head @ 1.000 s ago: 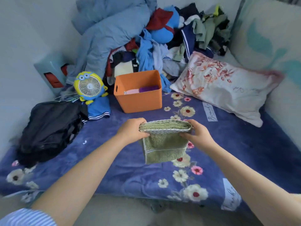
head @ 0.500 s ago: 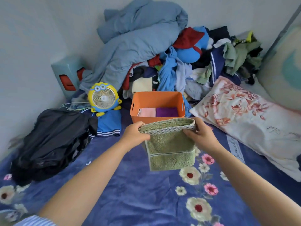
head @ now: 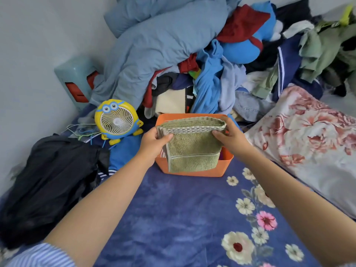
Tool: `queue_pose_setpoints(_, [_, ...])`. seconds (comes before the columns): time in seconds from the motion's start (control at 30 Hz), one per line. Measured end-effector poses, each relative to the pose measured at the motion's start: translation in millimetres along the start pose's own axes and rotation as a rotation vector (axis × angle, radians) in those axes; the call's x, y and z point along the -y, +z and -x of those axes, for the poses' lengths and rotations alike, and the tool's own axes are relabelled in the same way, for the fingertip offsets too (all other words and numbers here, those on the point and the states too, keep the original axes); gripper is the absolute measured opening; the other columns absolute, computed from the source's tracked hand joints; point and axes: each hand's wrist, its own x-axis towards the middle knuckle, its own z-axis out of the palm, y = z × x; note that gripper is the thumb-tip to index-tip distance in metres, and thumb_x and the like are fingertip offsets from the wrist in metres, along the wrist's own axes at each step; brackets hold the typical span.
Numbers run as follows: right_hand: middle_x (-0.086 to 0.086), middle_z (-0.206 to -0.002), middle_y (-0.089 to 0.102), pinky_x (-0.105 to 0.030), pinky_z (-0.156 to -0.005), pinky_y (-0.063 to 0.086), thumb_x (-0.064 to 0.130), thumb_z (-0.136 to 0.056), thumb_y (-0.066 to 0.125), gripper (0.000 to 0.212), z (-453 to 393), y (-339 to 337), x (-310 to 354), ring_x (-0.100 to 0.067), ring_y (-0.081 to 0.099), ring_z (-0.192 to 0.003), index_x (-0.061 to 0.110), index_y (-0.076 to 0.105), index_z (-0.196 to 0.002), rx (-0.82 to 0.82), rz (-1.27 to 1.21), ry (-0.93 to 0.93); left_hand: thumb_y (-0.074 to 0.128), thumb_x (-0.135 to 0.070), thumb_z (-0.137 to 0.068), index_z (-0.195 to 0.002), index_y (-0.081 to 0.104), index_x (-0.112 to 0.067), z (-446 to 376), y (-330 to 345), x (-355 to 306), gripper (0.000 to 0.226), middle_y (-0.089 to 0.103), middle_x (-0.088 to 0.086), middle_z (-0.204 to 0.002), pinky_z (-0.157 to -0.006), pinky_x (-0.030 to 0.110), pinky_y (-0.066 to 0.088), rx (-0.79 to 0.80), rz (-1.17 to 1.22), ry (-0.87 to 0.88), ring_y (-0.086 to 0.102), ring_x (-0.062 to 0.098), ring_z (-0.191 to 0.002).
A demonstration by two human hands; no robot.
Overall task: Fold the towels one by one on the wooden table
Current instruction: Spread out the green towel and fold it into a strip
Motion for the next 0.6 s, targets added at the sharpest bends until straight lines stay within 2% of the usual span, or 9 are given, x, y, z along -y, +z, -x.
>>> queue_pose_setpoints(0.1, [0.011,-0.081,0.052,-0.013,-0.068,0.042,0.017,-0.089,0.055,0.029,-47,10,-6,-0.006,0.051,-0.074,0.019,0.047,-0.117,-0.031,0.013,-0.008,0.056,-0.005,-0.088,-0.108,0.058,-0.011,-48,5,0,0.021,0.062,-0.009,-0.093,-0.077,0.020,0.046,-0.050,0.016,0.036,0.057,0.007,-0.089])
queue_pose_setpoints(0.2, [0.015,-0.078,0.048,0.001,-0.057,0.037,0.013,-0.090,0.054,0.029,-88,21,-21,0.003,0.046,-0.070,0.013,0.046,-0.118,-0.054,0.020,-0.009,0.051,-0.007,-0.091,-0.113,0.055,-0.008,-97,13,9,0.023,0.059,0.000,-0.102,-0.088,0.030,0.043,-0.066,-0.037,0.060,0.055,0.014,-0.096])
queue_pose_setpoints(0.23, [0.015,-0.078,0.048,0.002,-0.056,0.037,0.012,-0.090,0.053,0.028,-99,25,-25,0.004,0.046,-0.070,0.011,0.046,-0.117,-0.060,0.033,-0.002,0.050,-0.008,-0.091,-0.111,0.055,-0.009,-110,15,13,0.020,0.058,0.001,-0.101,-0.086,0.031,0.042,-0.073,-0.058,0.059,0.054,0.014,-0.095])
queue_pose_setpoints(0.3, [0.015,-0.077,0.049,0.003,-0.055,0.036,0.012,-0.091,0.053,0.028,-124,33,-37,0.005,0.046,-0.070,0.009,0.046,-0.117,-0.067,0.041,0.026,0.047,-0.011,-0.093,-0.101,0.052,-0.012,-138,19,24,0.009,0.055,-0.001,-0.088,-0.074,0.025,0.040,-0.093,-0.131,0.062,0.050,0.013,-0.082])
queue_pose_setpoints(0.37, [0.014,-0.076,0.049,0.002,-0.055,0.037,0.012,-0.091,0.052,0.030,-150,45,-52,0.004,0.047,-0.069,0.008,0.045,-0.119,-0.057,0.044,0.065,0.044,-0.014,-0.095,-0.100,0.049,-0.006,-165,23,39,0.011,0.052,0.002,-0.084,-0.066,0.025,0.035,-0.121,-0.228,0.062,0.048,0.014,-0.075])
queue_pose_setpoints(0.43, [0.007,-0.080,0.052,-0.005,-0.059,0.042,0.015,-0.091,0.052,0.033,-174,59,-71,-0.005,0.050,-0.071,0.010,0.043,-0.123,-0.037,0.049,0.121,0.040,-0.016,-0.097,-0.117,0.045,0.005,-190,26,56,0.030,0.056,0.017,-0.106,-0.076,0.030,0.037,-0.135,-0.322,0.049,0.053,0.028,-0.095])
queue_pose_setpoints(0.47, [0.002,-0.083,0.052,-0.016,-0.066,0.046,0.017,-0.092,0.052,0.035,-185,65,-82,-0.011,0.051,-0.076,0.010,0.042,-0.125,-0.024,0.053,0.162,0.038,-0.017,-0.097,-0.123,0.042,0.006,-201,28,66,0.034,0.053,0.023,-0.116,-0.081,0.032,0.036,-0.139,-0.374,0.039,0.051,0.034,-0.105])
queue_pose_setpoints(0.53, [-0.001,-0.085,0.053,-0.038,-0.076,0.050,0.019,-0.092,0.052,0.035,-202,78,-104,-0.018,0.052,-0.085,0.009,0.042,-0.124,0.027,0.058,0.264,0.035,-0.017,-0.098,-0.125,0.040,0.004,-219,32,89,0.035,0.052,0.024,-0.119,-0.077,0.034,0.036,-0.133,-0.472,0.004,0.050,0.037,-0.108])
queue_pose_setpoints(0.6, [0.002,-0.081,0.052,-0.045,-0.078,0.051,0.018,-0.092,0.052,0.033,-217,92,-130,-0.023,0.053,-0.087,0.007,0.044,-0.121,0.079,0.054,0.366,0.034,-0.017,-0.098,-0.126,0.038,0.000,-235,36,116,0.033,0.054,0.022,-0.116,-0.070,0.031,0.032,-0.137,-0.566,-0.065,0.051,0.037,-0.105])
